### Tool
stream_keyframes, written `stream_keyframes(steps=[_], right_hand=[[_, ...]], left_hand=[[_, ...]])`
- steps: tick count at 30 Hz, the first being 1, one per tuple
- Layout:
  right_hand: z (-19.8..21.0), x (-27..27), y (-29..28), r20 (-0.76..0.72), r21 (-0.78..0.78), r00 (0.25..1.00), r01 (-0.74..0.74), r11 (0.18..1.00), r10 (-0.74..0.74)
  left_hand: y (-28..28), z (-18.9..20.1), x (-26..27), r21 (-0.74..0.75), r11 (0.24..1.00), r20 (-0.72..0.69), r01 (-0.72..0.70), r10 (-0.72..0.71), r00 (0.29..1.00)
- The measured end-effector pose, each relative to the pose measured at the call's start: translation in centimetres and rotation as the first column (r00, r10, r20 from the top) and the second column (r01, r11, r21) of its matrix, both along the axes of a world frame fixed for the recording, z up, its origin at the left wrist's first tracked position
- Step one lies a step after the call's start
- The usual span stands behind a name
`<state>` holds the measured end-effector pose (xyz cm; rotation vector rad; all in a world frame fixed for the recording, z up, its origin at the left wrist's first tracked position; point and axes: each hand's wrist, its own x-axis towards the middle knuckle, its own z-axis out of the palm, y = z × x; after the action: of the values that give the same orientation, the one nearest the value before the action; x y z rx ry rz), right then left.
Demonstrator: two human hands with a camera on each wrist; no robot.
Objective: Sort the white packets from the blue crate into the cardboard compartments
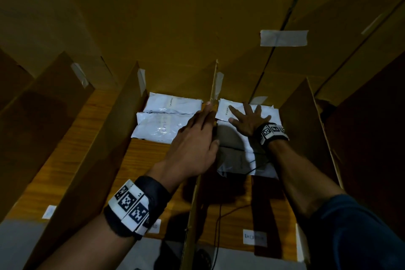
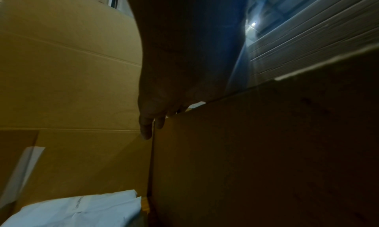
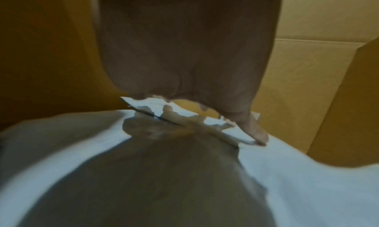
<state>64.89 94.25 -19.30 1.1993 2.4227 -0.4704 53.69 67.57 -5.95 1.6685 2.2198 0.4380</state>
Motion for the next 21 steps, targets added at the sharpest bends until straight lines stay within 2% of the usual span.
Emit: stream_keyframes(steps=[8, 10, 12, 13, 16, 18, 21], right_hand=[[0.7, 0.0, -0.7, -0.029, -0.037, 0.998, -0.057, 0.998, 0.056], [0.7, 0.0, -0.4, -0.132, -0.016, 0.988, -0.085, 0.996, 0.082], [0.8, 0.2, -0.6, -0.241, 0.081, 0.957, -0.144, 0.986, 0.159], [1.7, 0.6, -1.5, -0.321, 0.124, 0.935, -0.115, 0.986, 0.150], [7.0, 2.6, -7.8, -0.596, 0.170, 0.801, 0.056, 0.984, 0.057], [9.1, 4.5, -12.5, -0.671, 0.219, 0.736, 0.079, 0.972, 0.092], [12.0, 7.6, -20.2, -0.719, 0.256, 0.683, 0.092, 0.962, 0.126]], left_hand=[[0.3, 0.3, 0.7, 0.011, 1.000, 0.022, 0.001, -0.001, 1.000], [0.2, 0.4, 0.6, 0.026, 1.000, 0.072, -0.018, 0.016, 0.997], [-0.3, 0.8, 0.6, 0.071, 0.997, 0.137, -0.042, 0.032, 0.990], [-0.7, 1.3, 0.7, 0.092, 0.994, 0.156, -0.055, 0.040, 0.987], [-2.9, 2.6, 1.2, 0.103, 0.990, 0.139, -0.099, 0.084, 0.987], [-5.2, 3.1, 1.5, 0.119, 0.987, 0.129, -0.106, 0.091, 0.988], [-9.6, 3.5, 1.9, 0.144, 0.985, 0.155, -0.090, 0.068, 0.986]])
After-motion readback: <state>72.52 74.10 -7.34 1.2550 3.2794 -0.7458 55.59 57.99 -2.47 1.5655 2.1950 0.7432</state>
